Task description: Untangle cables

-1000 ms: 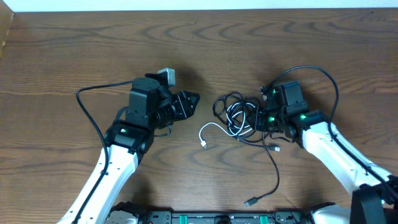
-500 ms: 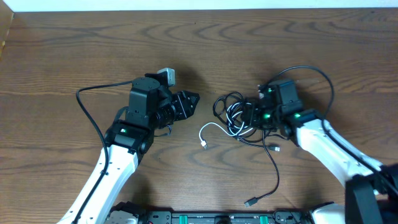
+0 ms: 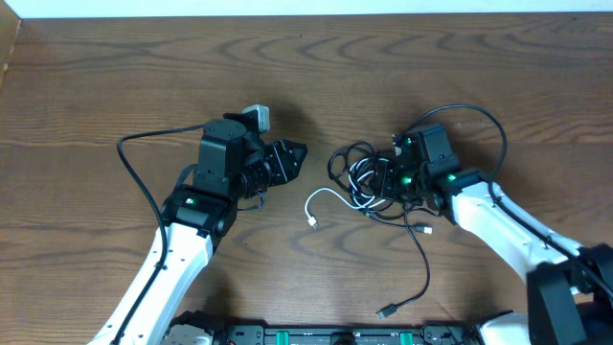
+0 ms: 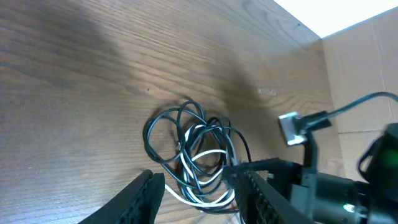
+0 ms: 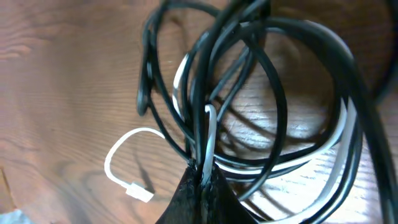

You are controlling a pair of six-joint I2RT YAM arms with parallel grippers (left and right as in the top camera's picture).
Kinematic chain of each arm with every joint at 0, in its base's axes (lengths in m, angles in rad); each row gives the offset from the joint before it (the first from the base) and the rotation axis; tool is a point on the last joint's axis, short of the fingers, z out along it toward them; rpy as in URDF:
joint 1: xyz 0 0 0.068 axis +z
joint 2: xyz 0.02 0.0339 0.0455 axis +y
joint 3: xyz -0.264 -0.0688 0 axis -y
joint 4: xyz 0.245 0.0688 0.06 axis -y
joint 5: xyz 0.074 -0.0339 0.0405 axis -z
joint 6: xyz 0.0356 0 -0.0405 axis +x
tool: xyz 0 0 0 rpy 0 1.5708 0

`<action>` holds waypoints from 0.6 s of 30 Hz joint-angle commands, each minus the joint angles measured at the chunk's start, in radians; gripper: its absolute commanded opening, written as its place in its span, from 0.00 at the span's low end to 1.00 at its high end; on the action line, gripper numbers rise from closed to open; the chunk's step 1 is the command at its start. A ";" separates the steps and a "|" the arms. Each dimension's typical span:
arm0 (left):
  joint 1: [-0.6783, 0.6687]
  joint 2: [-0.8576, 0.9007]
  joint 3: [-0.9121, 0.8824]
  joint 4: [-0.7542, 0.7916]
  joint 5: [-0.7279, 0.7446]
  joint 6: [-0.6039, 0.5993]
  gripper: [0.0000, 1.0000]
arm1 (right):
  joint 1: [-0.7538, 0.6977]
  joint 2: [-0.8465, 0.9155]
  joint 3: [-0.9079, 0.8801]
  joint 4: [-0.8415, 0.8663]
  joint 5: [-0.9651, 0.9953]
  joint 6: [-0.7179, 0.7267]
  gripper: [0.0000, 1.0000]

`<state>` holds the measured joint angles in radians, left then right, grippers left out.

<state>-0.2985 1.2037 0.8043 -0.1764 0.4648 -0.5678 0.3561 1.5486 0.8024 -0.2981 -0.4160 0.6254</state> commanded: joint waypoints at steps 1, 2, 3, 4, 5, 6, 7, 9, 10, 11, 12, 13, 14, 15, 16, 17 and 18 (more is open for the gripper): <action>-0.002 0.005 0.005 -0.002 -0.006 0.014 0.44 | -0.026 -0.109 0.014 -0.035 -0.005 0.006 0.01; -0.002 0.005 0.005 -0.002 -0.006 0.014 0.44 | -0.034 -0.138 0.014 -0.058 -0.005 0.005 0.01; -0.002 0.005 0.005 -0.002 -0.006 0.014 0.44 | -0.040 -0.164 0.014 -0.079 -0.004 0.003 0.01; -0.002 0.005 0.005 -0.002 -0.006 0.014 0.44 | -0.045 -0.187 0.014 -0.098 -0.002 0.000 0.02; -0.002 0.005 0.005 -0.002 -0.006 0.014 0.44 | -0.050 -0.212 0.014 -0.118 -0.001 -0.011 0.03; -0.002 0.005 0.005 -0.002 -0.006 0.014 0.44 | -0.051 -0.229 0.014 -0.132 -0.002 -0.022 0.02; -0.002 0.005 0.005 -0.002 -0.006 0.014 0.44 | -0.051 -0.247 0.014 -0.147 -0.002 -0.030 0.01; -0.002 0.005 0.005 -0.002 -0.006 0.014 0.44 | -0.051 -0.271 0.014 -0.173 -0.002 -0.040 0.02; -0.002 0.005 0.005 -0.002 -0.006 0.014 0.44 | -0.051 -0.278 0.014 -0.182 -0.001 -0.040 0.03; -0.002 0.005 0.005 -0.002 -0.006 0.014 0.44 | -0.051 -0.282 0.014 -0.189 -0.001 -0.040 0.07; -0.002 0.005 0.005 -0.002 -0.006 0.014 0.44 | -0.051 -0.282 0.014 -0.193 -0.002 -0.040 0.08; -0.002 0.005 0.005 -0.002 -0.006 0.014 0.44 | -0.051 -0.281 0.014 -0.198 -0.001 -0.040 0.08; -0.002 0.005 0.005 -0.002 -0.006 0.014 0.44 | -0.051 -0.280 0.014 -0.201 0.003 -0.039 0.08; -0.002 0.005 0.005 -0.002 -0.006 0.014 0.44 | -0.051 -0.280 0.014 -0.208 0.013 -0.039 0.09; -0.002 0.005 0.005 -0.002 -0.006 0.014 0.44 | -0.051 -0.281 0.014 -0.212 0.019 -0.039 0.11; -0.002 0.005 0.005 -0.002 -0.006 0.014 0.44 | -0.051 -0.281 0.014 -0.216 0.022 -0.040 0.13; -0.002 0.005 0.005 -0.002 -0.006 0.014 0.44 | -0.051 -0.280 0.014 -0.220 0.021 -0.040 0.13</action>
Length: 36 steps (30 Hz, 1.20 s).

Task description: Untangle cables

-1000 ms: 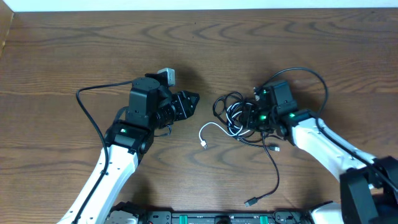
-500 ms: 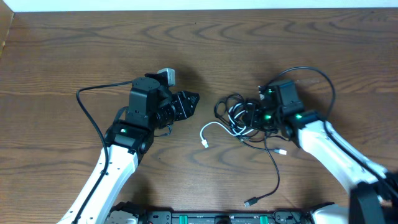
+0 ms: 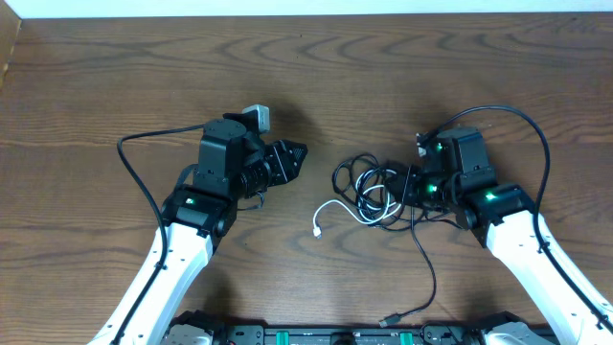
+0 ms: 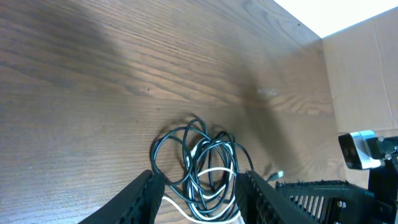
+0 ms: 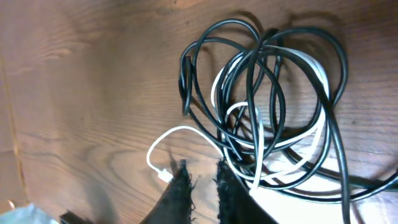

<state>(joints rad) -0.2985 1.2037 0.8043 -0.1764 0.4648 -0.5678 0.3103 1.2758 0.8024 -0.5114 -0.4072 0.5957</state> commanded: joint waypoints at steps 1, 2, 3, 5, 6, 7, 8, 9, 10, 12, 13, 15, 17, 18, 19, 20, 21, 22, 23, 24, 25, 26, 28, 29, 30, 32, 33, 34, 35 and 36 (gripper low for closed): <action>-0.002 0.005 0.005 -0.002 -0.006 0.014 0.44 | -0.006 -0.008 0.014 -0.011 0.013 -0.010 0.11; -0.002 0.005 0.005 -0.002 -0.006 0.014 0.44 | -0.006 -0.008 0.014 -0.014 0.013 -0.015 0.11; -0.002 0.005 0.005 -0.002 -0.006 0.014 0.44 | -0.006 -0.008 0.014 -0.016 0.014 -0.018 0.11; -0.002 0.005 0.005 -0.002 -0.006 0.014 0.44 | -0.005 -0.007 0.014 -0.030 0.037 -0.017 0.11; -0.002 0.005 0.005 -0.002 -0.006 0.014 0.44 | -0.003 -0.006 0.014 -0.042 0.067 -0.017 0.11; -0.002 0.005 0.005 -0.002 -0.006 0.014 0.44 | -0.002 -0.003 0.014 -0.056 0.104 -0.016 0.11; -0.002 0.005 0.005 -0.002 -0.006 0.014 0.44 | 0.000 0.003 0.014 -0.073 0.147 -0.013 0.11; -0.002 0.005 0.005 -0.002 -0.006 0.014 0.44 | 0.002 0.008 0.014 -0.089 0.176 -0.013 0.11; -0.002 0.005 0.005 -0.002 -0.006 0.014 0.44 | 0.003 0.018 0.014 -0.103 0.198 -0.013 0.11; -0.002 0.005 0.005 -0.002 -0.006 0.014 0.44 | 0.009 0.043 0.014 -0.108 0.180 -0.014 0.14; -0.002 0.005 0.005 -0.002 -0.006 0.014 0.44 | 0.013 0.051 0.014 -0.103 0.152 -0.014 0.14; -0.002 0.005 0.005 -0.002 -0.006 0.014 0.44 | 0.024 0.063 0.014 -0.089 0.086 -0.037 0.13; -0.002 0.005 0.005 -0.002 -0.006 0.014 0.44 | 0.040 0.073 0.013 -0.081 0.053 -0.051 0.13; -0.002 0.005 0.005 -0.002 -0.006 0.014 0.44 | 0.050 0.078 0.013 -0.082 0.052 -0.051 0.13; -0.002 0.005 0.005 -0.002 -0.006 0.014 0.44 | 0.062 0.084 0.013 -0.083 0.048 -0.051 0.13; -0.002 0.005 0.005 -0.002 -0.006 0.014 0.44 | 0.076 0.090 0.013 -0.084 0.044 -0.051 0.13; -0.002 0.005 0.005 -0.002 -0.006 0.014 0.44 | 0.092 0.098 0.013 -0.086 0.037 -0.052 0.14; -0.002 0.005 0.005 -0.002 -0.006 0.014 0.44 | 0.106 0.103 0.013 -0.087 0.038 -0.051 0.14; -0.002 0.005 0.005 -0.002 -0.006 0.014 0.44 | 0.120 0.108 0.013 -0.086 0.040 -0.052 0.15; -0.002 0.005 0.005 -0.002 -0.006 0.014 0.44 | 0.132 0.112 0.013 -0.083 0.044 -0.052 0.16; -0.002 0.005 0.005 -0.002 -0.006 0.014 0.44 | 0.139 0.115 0.013 -0.083 0.055 -0.051 0.17; -0.002 0.005 0.005 -0.002 -0.006 0.014 0.44 | 0.145 0.118 0.013 -0.084 0.075 -0.050 0.17; -0.002 0.005 0.005 -0.002 -0.006 0.014 0.44 | 0.149 0.124 0.012 -0.084 0.103 -0.050 0.17; -0.002 0.005 0.005 -0.002 -0.006 0.014 0.44 | 0.149 0.128 0.012 -0.084 0.113 -0.045 0.17; -0.002 0.005 0.005 -0.002 -0.006 0.014 0.44 | 0.149 0.134 0.012 -0.084 0.117 -0.038 0.18; -0.002 0.005 0.005 -0.002 -0.006 0.014 0.44 | 0.149 0.151 0.012 -0.084 0.117 -0.034 0.18; -0.002 0.005 0.005 -0.002 -0.006 0.014 0.44 | 0.149 0.164 0.012 -0.084 0.117 -0.031 0.17; -0.002 0.005 0.005 -0.002 -0.006 0.014 0.44 | 0.149 0.176 0.012 -0.084 0.117 -0.031 0.18; -0.002 0.005 0.005 -0.002 -0.006 0.014 0.44 | 0.149 0.187 0.012 -0.084 0.117 -0.031 0.17; -0.002 0.005 0.005 -0.002 -0.006 0.014 0.44 | 0.149 0.200 0.012 -0.084 0.117 -0.031 0.17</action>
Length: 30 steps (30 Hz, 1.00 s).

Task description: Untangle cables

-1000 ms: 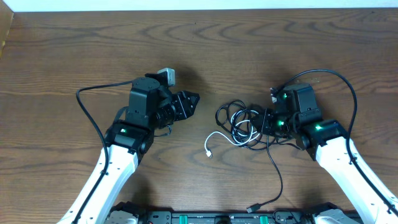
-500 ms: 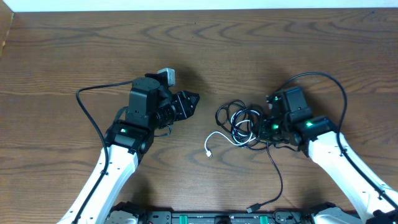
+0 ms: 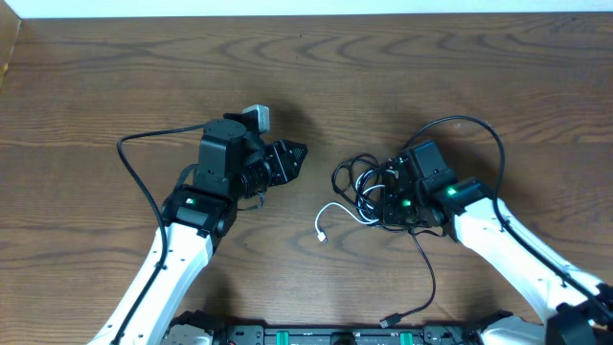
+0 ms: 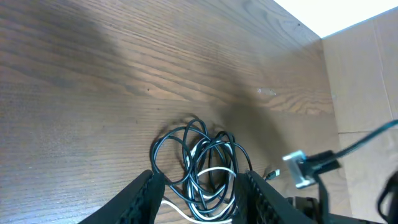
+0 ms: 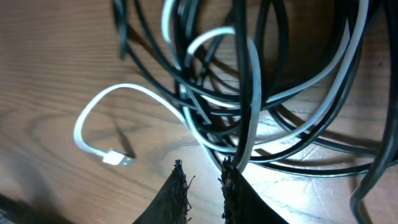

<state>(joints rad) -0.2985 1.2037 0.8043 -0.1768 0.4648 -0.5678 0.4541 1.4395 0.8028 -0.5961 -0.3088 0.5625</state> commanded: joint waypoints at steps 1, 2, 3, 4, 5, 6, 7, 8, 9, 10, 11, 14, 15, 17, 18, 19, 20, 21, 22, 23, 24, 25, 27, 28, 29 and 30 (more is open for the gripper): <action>-0.002 0.005 0.005 -0.002 -0.006 0.014 0.44 | 0.005 0.046 0.011 0.002 0.018 0.002 0.17; -0.002 0.005 0.005 -0.002 -0.006 0.014 0.44 | 0.005 0.056 0.011 0.002 0.018 0.002 0.17; -0.002 0.005 0.005 -0.002 -0.006 0.014 0.44 | 0.005 0.063 0.011 0.002 0.018 0.002 0.16; -0.002 0.005 0.005 -0.002 -0.006 0.014 0.44 | 0.005 0.070 0.011 0.001 0.018 0.002 0.16; -0.002 0.005 0.005 -0.002 -0.006 0.014 0.44 | 0.005 0.077 0.011 0.001 0.018 0.002 0.16; -0.002 0.005 0.005 -0.002 -0.006 0.014 0.44 | 0.005 0.082 0.011 0.002 0.018 0.002 0.14; -0.002 0.005 0.005 -0.002 -0.006 0.014 0.44 | 0.005 0.084 0.011 0.002 0.018 0.002 0.14; -0.002 0.005 0.005 -0.002 -0.006 0.014 0.44 | 0.005 0.084 0.011 0.005 0.018 0.002 0.14; -0.002 0.005 0.005 -0.002 -0.006 0.014 0.44 | 0.005 0.083 0.012 0.009 0.009 0.002 0.14; -0.002 0.005 0.005 -0.002 -0.006 0.014 0.44 | 0.004 0.082 0.012 0.013 -0.002 0.002 0.13; -0.002 0.005 0.005 -0.002 -0.006 0.014 0.44 | 0.003 0.080 0.013 0.014 -0.018 0.001 0.13; -0.002 0.005 0.005 -0.002 -0.006 0.014 0.44 | -0.001 0.071 0.013 -0.004 -0.016 0.002 0.08; -0.002 0.005 0.005 -0.002 -0.006 0.014 0.44 | -0.004 0.070 0.013 -0.015 -0.015 0.002 0.07; -0.002 0.005 0.005 -0.002 -0.006 0.014 0.44 | -0.013 0.069 0.013 -0.037 -0.015 0.002 0.06; -0.002 0.005 0.005 -0.002 -0.006 0.014 0.44 | -0.017 0.069 0.013 -0.048 -0.014 0.001 0.06; -0.002 0.005 0.005 -0.002 -0.006 0.014 0.44 | -0.023 0.069 0.013 -0.060 -0.011 0.000 0.06; -0.002 0.005 0.005 -0.002 -0.006 0.014 0.44 | -0.027 0.069 0.013 -0.071 -0.009 -0.007 0.08; -0.002 0.005 0.005 -0.002 -0.006 0.014 0.44 | -0.031 0.069 0.013 -0.078 -0.006 -0.012 0.08; -0.002 0.005 0.005 -0.002 -0.006 0.014 0.44 | -0.037 0.069 0.013 -0.088 0.005 -0.019 0.08; -0.002 0.005 0.005 -0.002 -0.006 0.014 0.44 | -0.043 0.069 0.013 -0.099 0.031 -0.018 0.09; -0.002 0.005 0.005 -0.002 -0.006 0.014 0.44 | -0.048 0.069 0.013 -0.106 0.055 -0.019 0.09; -0.002 0.005 0.005 -0.002 -0.006 0.014 0.44 | -0.053 0.069 0.013 -0.116 0.083 -0.019 0.10; -0.002 0.005 0.005 -0.002 -0.006 0.014 0.44 | -0.063 0.069 0.013 -0.132 0.140 -0.018 0.12; -0.002 0.005 0.005 -0.002 -0.006 0.014 0.44 | -0.069 0.069 0.013 -0.138 0.164 -0.018 0.13; -0.002 0.005 0.005 -0.002 -0.006 0.014 0.44 | -0.076 0.068 0.013 -0.144 0.184 -0.019 0.13; -0.002 0.005 0.005 -0.002 -0.006 0.014 0.44 | -0.085 0.068 0.013 -0.149 0.202 -0.018 0.13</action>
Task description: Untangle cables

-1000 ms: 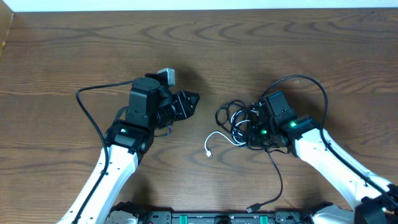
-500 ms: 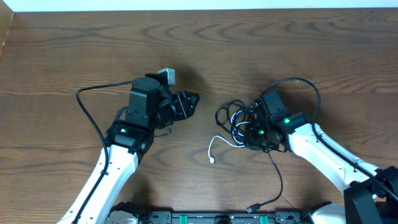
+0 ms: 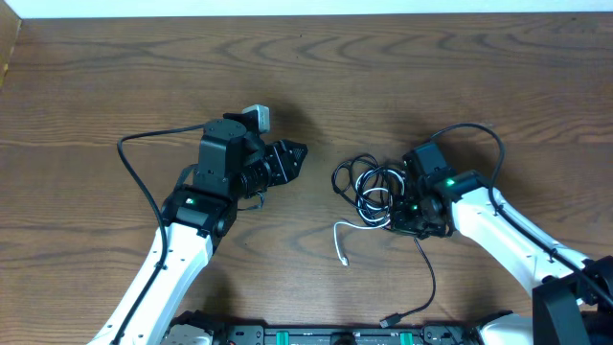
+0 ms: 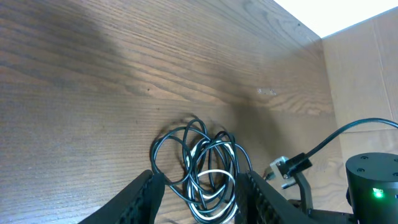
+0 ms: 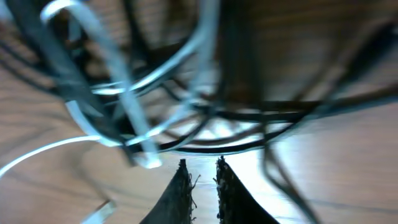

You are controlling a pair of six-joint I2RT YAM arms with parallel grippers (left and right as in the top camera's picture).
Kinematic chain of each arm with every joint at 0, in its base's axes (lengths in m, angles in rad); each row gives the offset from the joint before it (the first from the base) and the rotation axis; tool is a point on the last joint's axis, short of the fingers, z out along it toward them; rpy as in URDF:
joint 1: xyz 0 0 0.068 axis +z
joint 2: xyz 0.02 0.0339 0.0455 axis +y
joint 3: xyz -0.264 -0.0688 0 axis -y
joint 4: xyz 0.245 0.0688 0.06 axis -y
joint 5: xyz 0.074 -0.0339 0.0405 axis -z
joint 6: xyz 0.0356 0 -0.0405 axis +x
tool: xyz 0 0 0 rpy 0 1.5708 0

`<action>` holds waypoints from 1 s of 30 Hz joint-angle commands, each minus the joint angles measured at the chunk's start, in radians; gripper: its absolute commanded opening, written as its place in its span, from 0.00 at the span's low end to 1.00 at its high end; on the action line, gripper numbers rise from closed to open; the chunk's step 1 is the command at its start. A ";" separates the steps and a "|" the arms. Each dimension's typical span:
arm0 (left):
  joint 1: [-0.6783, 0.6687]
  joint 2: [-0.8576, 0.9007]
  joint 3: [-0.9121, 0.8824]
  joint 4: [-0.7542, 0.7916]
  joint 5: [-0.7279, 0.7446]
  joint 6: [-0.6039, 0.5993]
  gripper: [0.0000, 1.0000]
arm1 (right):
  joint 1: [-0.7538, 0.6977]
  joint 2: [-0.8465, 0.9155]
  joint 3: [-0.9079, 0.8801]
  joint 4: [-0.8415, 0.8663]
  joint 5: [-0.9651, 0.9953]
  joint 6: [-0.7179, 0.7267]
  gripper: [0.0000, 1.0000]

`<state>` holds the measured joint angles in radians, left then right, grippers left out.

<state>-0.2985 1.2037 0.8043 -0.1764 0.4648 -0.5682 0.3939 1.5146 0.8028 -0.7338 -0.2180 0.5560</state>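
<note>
A tangle of black and white cables (image 3: 369,190) lies right of the table's centre, also seen in the left wrist view (image 4: 200,158). Its white cable tail (image 3: 339,240) trails down-left to a plug. A black cable tail (image 3: 426,273) runs toward the front edge. My right gripper (image 3: 410,213) is at the tangle's lower right edge. In its blurred wrist view the right gripper (image 5: 203,177) has a narrow gap between its fingers, bare wood showing there, and the strands (image 5: 186,118) lie just beyond the tips. My left gripper (image 4: 199,182) hangs open, left of the tangle and apart from it.
The left arm's own black cable (image 3: 144,182) loops over the table at the left. A cardboard box (image 4: 364,68) stands beyond the table's right side in the left wrist view. The black tail's plug (image 3: 387,313) lies near the front edge.
The white tail's plug end has moved down and to the right. My right gripper has shifted to the tangle's lower right edge, its view now closer and blurred. The left arm has not moved.
First my right gripper was shut on strands in the tangle's middle. Then it stood back to the right with its fingers slightly apart, the tangle having shifted right. It was then in at the tangle again, and now the white tail lies farther down.
</note>
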 commanded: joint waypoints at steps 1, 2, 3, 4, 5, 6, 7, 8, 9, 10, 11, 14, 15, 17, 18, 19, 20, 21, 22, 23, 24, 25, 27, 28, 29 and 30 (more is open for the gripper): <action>-0.002 0.005 0.005 -0.002 -0.006 0.014 0.44 | -0.033 -0.007 0.013 -0.010 0.123 -0.012 0.13; -0.002 0.005 0.005 -0.002 -0.006 0.014 0.44 | -0.039 -0.007 0.013 -0.005 0.124 -0.012 0.14; -0.002 0.005 0.005 -0.002 -0.006 0.014 0.44 | -0.046 -0.007 0.013 0.006 0.122 -0.011 0.14; -0.002 0.005 0.005 -0.002 -0.006 0.014 0.44 | -0.051 -0.007 0.013 0.018 0.121 -0.011 0.14; -0.002 0.005 0.005 -0.002 -0.006 0.014 0.44 | -0.055 -0.007 0.013 0.032 0.111 -0.011 0.15; -0.002 0.005 0.005 -0.002 -0.006 0.014 0.44 | -0.057 -0.007 0.013 0.044 0.101 -0.011 0.15; -0.002 0.005 0.005 -0.002 -0.006 0.014 0.44 | -0.059 -0.007 0.013 0.053 0.090 -0.011 0.16; -0.002 0.005 0.005 -0.002 -0.006 0.014 0.44 | -0.060 -0.007 0.013 0.065 0.076 -0.011 0.17; -0.002 0.005 0.005 -0.002 -0.006 0.014 0.44 | -0.059 -0.007 0.013 0.075 0.065 -0.011 0.18; -0.002 0.005 0.005 -0.002 -0.006 0.014 0.44 | -0.059 -0.007 0.013 0.087 0.051 -0.011 0.19; -0.002 0.005 0.005 -0.002 -0.006 0.015 0.44 | -0.059 -0.007 0.013 0.100 0.032 -0.011 0.20; -0.002 0.005 0.005 -0.002 -0.006 0.014 0.44 | -0.059 -0.007 0.013 0.122 0.020 -0.011 0.21; -0.002 0.005 0.005 -0.002 -0.006 0.015 0.44 | -0.060 -0.007 0.013 0.123 0.020 -0.011 0.21; -0.002 0.005 0.005 -0.002 -0.006 0.015 0.44 | -0.059 -0.007 0.013 0.125 0.020 -0.011 0.21; -0.002 0.005 0.005 -0.002 -0.006 0.015 0.44 | -0.060 -0.007 0.013 0.126 0.016 -0.011 0.21; -0.002 0.005 0.005 -0.002 -0.006 0.015 0.44 | -0.060 -0.007 0.013 0.132 0.004 -0.011 0.21; -0.002 0.005 0.005 -0.002 -0.006 0.015 0.44 | -0.059 -0.007 0.013 0.136 -0.008 -0.011 0.21; -0.002 0.005 0.005 -0.002 -0.006 0.015 0.44 | -0.059 -0.007 0.013 0.137 -0.025 -0.011 0.21; -0.002 0.005 0.005 -0.002 -0.006 0.015 0.45 | -0.060 -0.007 0.013 0.137 -0.034 -0.011 0.21; -0.002 0.005 0.005 -0.002 -0.006 0.015 0.44 | -0.060 -0.007 0.013 0.135 -0.047 -0.012 0.20; -0.002 0.005 0.005 -0.002 -0.006 0.015 0.44 | -0.060 -0.007 0.013 0.132 -0.046 -0.012 0.20; -0.002 0.005 0.005 -0.002 -0.006 0.015 0.44 | -0.060 -0.007 0.013 0.132 -0.046 -0.012 0.20; -0.002 0.005 0.005 -0.002 -0.006 0.015 0.44 | -0.060 -0.007 0.013 0.131 -0.050 -0.011 0.21; -0.002 0.005 0.005 -0.002 -0.006 0.015 0.44 | -0.060 -0.007 0.013 0.128 -0.051 -0.011 0.21; -0.002 0.005 0.005 -0.002 -0.006 0.015 0.44 | -0.061 -0.007 0.013 0.126 -0.051 -0.012 0.21; -0.002 0.005 0.005 -0.002 -0.006 0.015 0.44 | -0.061 -0.007 0.014 0.124 -0.050 -0.016 0.21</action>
<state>-0.2985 1.2037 0.8043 -0.1764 0.4648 -0.5678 0.3416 1.5146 0.8032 -0.6048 -0.2497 0.5545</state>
